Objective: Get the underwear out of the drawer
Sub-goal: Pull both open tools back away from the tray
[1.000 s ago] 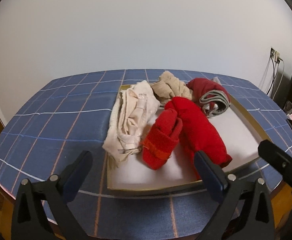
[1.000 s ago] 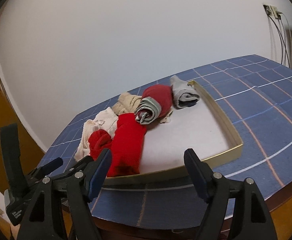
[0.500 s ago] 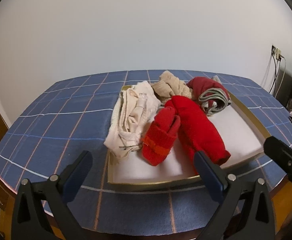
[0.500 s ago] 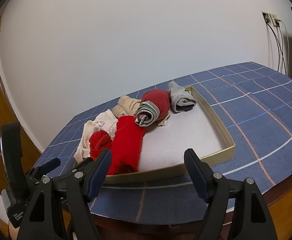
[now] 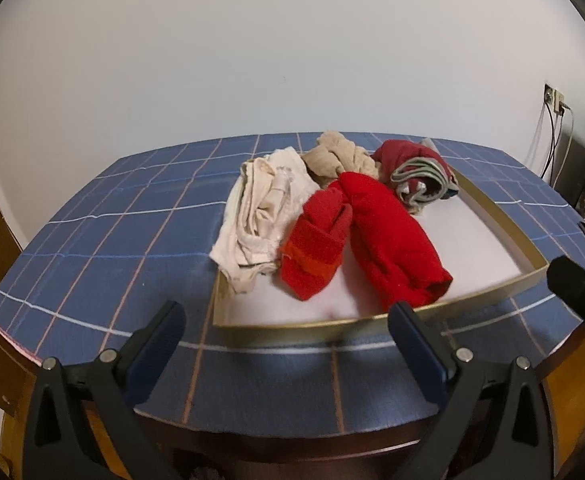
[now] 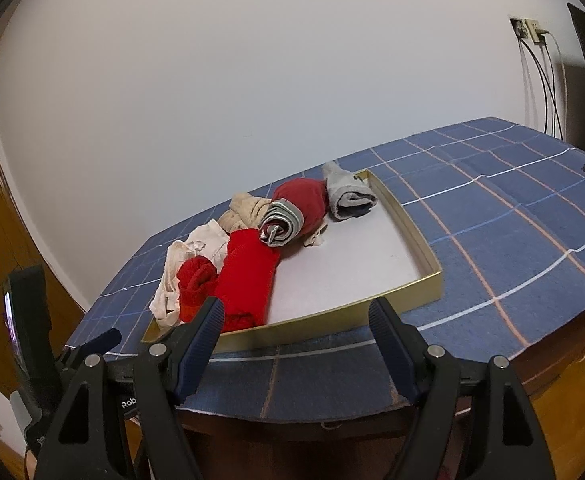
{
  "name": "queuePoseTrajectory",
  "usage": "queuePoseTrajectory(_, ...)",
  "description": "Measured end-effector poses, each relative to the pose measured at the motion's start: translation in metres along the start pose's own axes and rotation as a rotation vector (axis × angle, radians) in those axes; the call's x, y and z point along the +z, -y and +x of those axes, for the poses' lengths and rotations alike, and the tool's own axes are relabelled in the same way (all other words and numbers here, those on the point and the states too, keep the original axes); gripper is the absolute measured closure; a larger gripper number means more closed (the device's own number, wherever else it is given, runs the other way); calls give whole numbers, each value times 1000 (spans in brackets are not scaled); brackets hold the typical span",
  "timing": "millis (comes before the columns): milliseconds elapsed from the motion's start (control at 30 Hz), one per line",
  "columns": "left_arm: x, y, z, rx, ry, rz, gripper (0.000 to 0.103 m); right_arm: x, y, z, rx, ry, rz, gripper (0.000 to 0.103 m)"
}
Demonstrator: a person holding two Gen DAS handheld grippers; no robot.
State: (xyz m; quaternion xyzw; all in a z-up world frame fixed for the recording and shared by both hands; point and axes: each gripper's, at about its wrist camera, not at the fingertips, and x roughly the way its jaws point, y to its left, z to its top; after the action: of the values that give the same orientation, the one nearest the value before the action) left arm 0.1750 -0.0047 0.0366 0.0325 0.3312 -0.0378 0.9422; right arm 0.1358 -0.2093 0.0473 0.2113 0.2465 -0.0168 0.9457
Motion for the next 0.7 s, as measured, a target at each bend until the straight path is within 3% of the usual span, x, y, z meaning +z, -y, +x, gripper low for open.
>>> queuePoseTrajectory(433,-15,6,-24,-14,15,0,0,-5,-4,-41,-62,117,-25,26)
queuePoseTrajectory(700,-34,4,-36,-43,-1,-24,0,-10,4,-57,143,126,77,26)
